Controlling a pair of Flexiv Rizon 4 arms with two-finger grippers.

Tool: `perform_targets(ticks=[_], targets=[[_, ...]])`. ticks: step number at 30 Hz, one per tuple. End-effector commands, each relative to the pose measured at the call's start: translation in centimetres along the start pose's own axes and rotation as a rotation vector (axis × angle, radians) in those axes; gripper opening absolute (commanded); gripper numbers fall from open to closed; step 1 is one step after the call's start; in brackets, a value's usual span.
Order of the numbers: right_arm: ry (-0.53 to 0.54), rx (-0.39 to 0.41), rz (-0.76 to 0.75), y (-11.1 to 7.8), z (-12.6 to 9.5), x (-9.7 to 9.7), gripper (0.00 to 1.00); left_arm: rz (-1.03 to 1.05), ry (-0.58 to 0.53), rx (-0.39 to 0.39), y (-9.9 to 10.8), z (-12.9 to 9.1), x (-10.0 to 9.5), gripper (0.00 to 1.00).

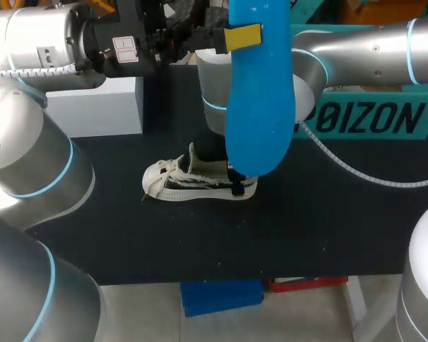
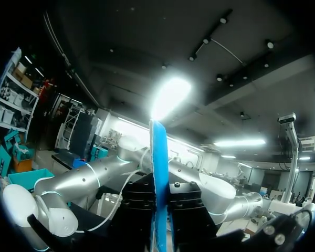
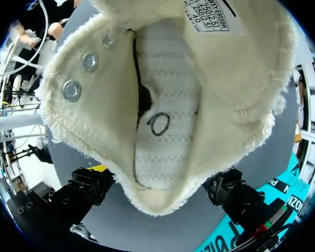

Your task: Take the shoe out of the shoebox, open the shoe tongue, remove and reinsert the insole, then place the shoe into the shoebox

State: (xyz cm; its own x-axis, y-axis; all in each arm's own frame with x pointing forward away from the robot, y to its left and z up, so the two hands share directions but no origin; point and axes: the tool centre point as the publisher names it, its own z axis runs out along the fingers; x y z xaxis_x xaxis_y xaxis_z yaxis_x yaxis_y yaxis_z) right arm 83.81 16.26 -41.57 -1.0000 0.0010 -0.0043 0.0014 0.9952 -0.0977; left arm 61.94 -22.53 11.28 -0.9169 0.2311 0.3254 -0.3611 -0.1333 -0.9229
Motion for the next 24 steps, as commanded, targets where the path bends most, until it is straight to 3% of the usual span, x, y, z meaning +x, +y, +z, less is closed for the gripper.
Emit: perform_targets(ticks=[1, 8, 13, 24], targets=[[-0.002, -0.001, -0.001, -0.12, -0.22, 0.08, 1.0, 0.001, -0.002, 0.001, 0.03, 0.07, 0.01, 0.0], [-0.007, -0.007, -0.004, -0.25, -0.31, 0.06, 1.0, 0.001, -0.002, 0.001, 0.03, 0.07, 0.01, 0.0], [-0.068, -0.139, 0.014, -0.51, -0.72, 0.07, 1.0, 0.001, -0.002, 0.001, 0.03, 0.07, 0.01, 0.0], [-0.069, -0.386, -0.01, -0.63, -0.37, -0.04, 1.0, 0.001, -0.002, 0.001, 0.03, 0.07, 0.01, 0.0]])
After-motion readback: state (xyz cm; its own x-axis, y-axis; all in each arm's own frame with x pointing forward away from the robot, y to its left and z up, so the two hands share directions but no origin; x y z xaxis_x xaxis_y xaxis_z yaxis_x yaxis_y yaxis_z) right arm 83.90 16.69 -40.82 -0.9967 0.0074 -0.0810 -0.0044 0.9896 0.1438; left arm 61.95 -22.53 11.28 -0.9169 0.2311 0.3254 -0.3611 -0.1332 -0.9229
